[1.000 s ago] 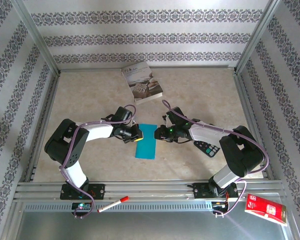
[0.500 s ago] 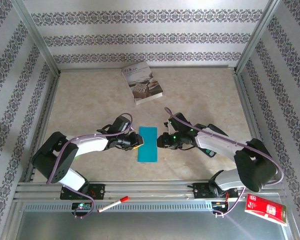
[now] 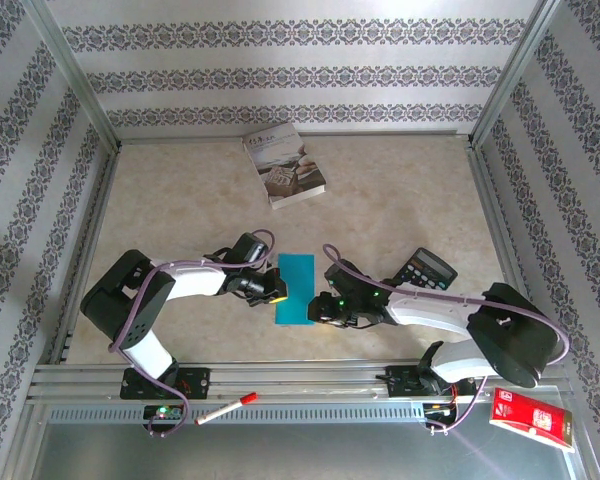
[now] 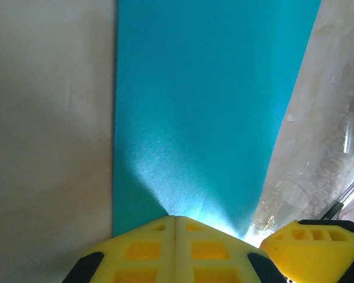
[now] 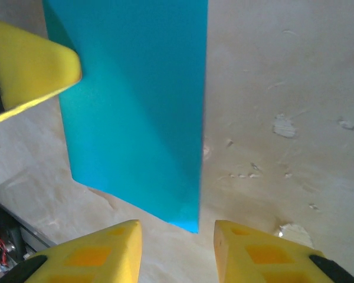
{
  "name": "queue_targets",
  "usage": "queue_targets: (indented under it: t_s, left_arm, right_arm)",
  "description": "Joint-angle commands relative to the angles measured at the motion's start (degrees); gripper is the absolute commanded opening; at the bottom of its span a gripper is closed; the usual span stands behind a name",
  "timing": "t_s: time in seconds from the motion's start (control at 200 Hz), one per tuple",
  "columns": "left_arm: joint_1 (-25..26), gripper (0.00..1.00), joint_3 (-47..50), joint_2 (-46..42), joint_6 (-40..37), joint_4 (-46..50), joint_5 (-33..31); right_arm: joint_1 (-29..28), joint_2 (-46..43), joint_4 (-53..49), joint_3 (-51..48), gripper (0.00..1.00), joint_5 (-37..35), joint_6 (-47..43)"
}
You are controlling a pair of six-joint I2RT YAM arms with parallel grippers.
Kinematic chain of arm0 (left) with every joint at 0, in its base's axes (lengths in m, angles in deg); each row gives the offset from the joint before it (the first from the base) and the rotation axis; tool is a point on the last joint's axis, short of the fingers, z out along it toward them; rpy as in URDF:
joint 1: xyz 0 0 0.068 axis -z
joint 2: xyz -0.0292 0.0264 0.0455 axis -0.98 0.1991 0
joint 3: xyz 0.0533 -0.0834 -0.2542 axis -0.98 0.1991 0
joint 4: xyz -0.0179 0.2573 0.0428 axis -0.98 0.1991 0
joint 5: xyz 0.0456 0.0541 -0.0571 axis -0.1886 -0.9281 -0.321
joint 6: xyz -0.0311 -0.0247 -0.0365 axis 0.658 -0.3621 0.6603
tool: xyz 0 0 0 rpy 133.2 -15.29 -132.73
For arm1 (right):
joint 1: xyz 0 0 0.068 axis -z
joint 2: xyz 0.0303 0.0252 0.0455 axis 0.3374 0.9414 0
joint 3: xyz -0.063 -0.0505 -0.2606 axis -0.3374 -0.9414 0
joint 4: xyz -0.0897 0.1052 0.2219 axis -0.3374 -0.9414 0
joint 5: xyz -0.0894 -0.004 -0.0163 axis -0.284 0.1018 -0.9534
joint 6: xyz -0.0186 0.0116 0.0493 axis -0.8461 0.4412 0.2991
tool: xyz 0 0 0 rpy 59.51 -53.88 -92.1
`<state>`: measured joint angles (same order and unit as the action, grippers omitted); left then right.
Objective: Fold a paper plane with a square sheet of paper (pick it up from the middle)
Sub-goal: Fold the triangle a second time at the center of the table.
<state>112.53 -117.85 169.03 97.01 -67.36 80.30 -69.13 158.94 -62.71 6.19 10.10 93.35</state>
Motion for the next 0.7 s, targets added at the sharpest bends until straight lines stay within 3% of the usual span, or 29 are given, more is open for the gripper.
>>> queue_targets:
  t_s: [0.0,0.445,0.699]
  left_arm:
    - [0.1,0.0,0.6,0.9,-2.2,1.8,0.2]
    - [0.1,0.0,1.4,0.9,-2.2,1.7,-0.3]
    - [0.1,0.0,1.4,1.0,-2.5,2.0,-0.5]
  right_arm:
    - [-0.9,1.6,4.9,-0.8,0.37,-1.3,3.3]
    - [-2.8,3.9,6.0,-1.2,0.36,-1.5,4.6]
    - [-2.8,0.3,1.2,-0.2,0.36,-4.0,2.9]
